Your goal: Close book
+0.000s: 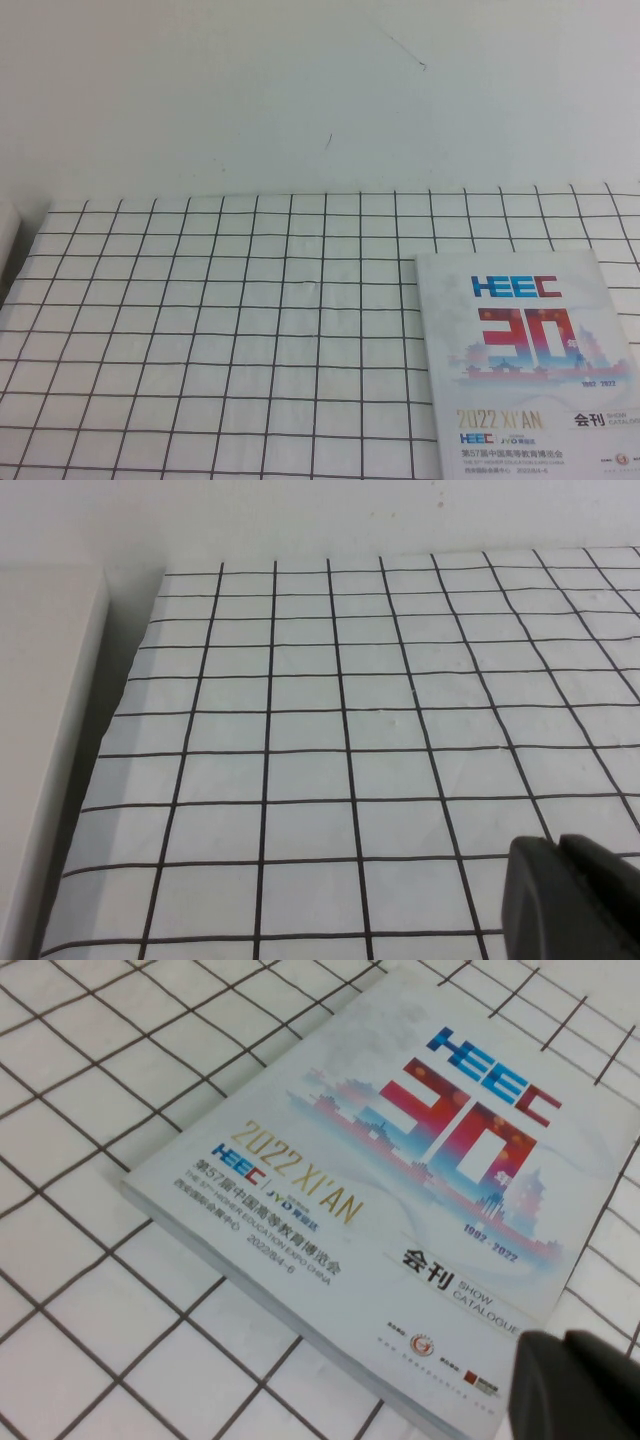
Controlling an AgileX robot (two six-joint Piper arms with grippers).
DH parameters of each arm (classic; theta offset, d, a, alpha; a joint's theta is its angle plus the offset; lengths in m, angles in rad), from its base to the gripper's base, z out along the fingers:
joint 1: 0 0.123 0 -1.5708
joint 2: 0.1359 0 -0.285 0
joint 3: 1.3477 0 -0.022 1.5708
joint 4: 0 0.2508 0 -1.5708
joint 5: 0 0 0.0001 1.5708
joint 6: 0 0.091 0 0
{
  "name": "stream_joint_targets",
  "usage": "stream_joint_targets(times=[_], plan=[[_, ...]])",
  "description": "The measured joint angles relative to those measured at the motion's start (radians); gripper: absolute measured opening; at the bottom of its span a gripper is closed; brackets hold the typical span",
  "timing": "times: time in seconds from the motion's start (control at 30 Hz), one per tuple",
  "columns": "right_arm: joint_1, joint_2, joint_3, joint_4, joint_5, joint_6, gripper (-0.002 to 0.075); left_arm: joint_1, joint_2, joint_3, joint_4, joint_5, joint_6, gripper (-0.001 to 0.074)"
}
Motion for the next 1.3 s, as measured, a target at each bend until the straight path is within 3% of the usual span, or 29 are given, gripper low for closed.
stream_joint_targets(times=[0.17, 0.33, 0.57, 0.9, 1.3], plan=[[-0.054, -0.118, 0.007, -0.04, -0.026, 0.02, -0.0003, 0.0, -0.002, 0.0, 0.0, 0.0, 0.002, -0.0004], [-0.185, -0.252, 0.085, -0.17, -0.095, 0.271, -0.0003, 0.0, -0.002, 0.0, 0.001, 0.0, 0.004, -0.0004], [-0.332, -0.277, 0.275, -0.198, -0.221, 0.541, -0.0003, 0.0, -0.002, 0.0, 0.008, 0.0, 0.004, -0.0004], [-0.357, -0.277, 0.277, -0.209, -0.226, 0.421, -0.0003, 0.0, -0.002, -0.001, 0.008, 0.002, 0.004, -0.0004], [-0.357, -0.277, 0.277, -0.209, -0.226, 0.411, -0.0003, 0.0, -0.002, -0.001, 0.008, 0.003, 0.006, -0.0004]])
